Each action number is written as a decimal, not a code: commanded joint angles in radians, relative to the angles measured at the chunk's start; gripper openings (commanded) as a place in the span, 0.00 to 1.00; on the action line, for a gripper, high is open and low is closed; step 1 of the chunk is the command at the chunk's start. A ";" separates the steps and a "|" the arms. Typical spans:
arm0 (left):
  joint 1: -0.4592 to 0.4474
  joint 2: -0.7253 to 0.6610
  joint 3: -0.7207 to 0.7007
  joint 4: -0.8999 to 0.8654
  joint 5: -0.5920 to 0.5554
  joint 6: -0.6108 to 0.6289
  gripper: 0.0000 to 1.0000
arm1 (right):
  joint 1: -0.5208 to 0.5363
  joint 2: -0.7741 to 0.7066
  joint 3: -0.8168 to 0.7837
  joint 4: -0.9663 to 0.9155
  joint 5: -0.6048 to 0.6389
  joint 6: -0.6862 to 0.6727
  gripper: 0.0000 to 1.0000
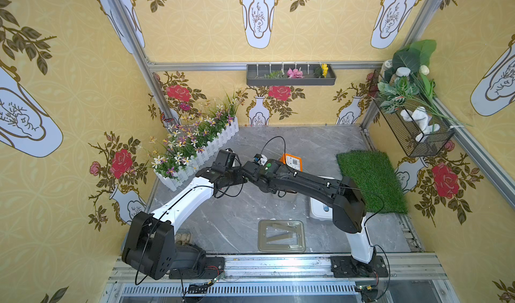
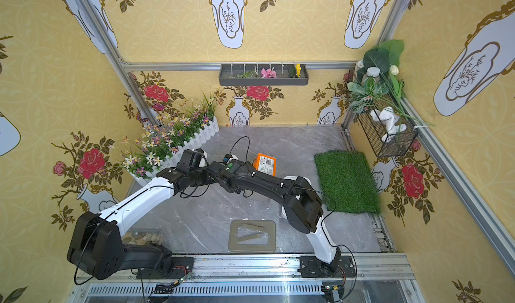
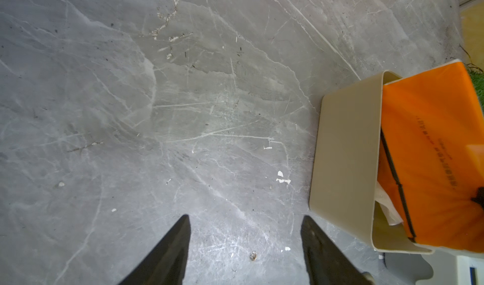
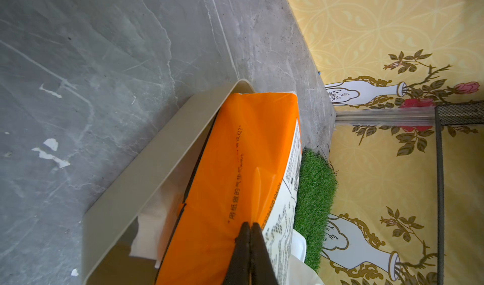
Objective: Put the tissue paper into the tissue box
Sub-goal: Place the paper towel in the tissue box.
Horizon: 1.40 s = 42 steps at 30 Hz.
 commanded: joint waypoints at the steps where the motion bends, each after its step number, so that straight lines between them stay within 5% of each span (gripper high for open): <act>1: 0.005 0.000 -0.009 0.005 0.004 -0.001 0.69 | 0.001 0.017 0.005 0.005 -0.020 -0.027 0.00; 6: 0.010 0.013 -0.006 0.010 0.009 -0.008 0.69 | 0.003 0.083 0.025 -0.051 -0.020 0.000 0.01; 12: 0.010 0.019 0.004 0.009 0.003 -0.024 0.69 | 0.007 0.066 0.041 -0.036 -0.023 0.039 0.52; 20: -0.019 -0.015 0.068 -0.137 -0.034 -0.046 0.68 | 0.004 -0.121 -0.038 0.085 -0.102 0.056 0.74; 33: -0.668 0.275 0.399 -0.765 -0.275 -0.104 0.64 | -0.376 -0.673 -0.598 0.374 -0.533 0.262 0.86; 42: -0.829 0.295 0.471 -0.735 -0.231 -0.022 0.64 | -0.429 -0.878 -0.749 0.347 -0.553 0.262 0.88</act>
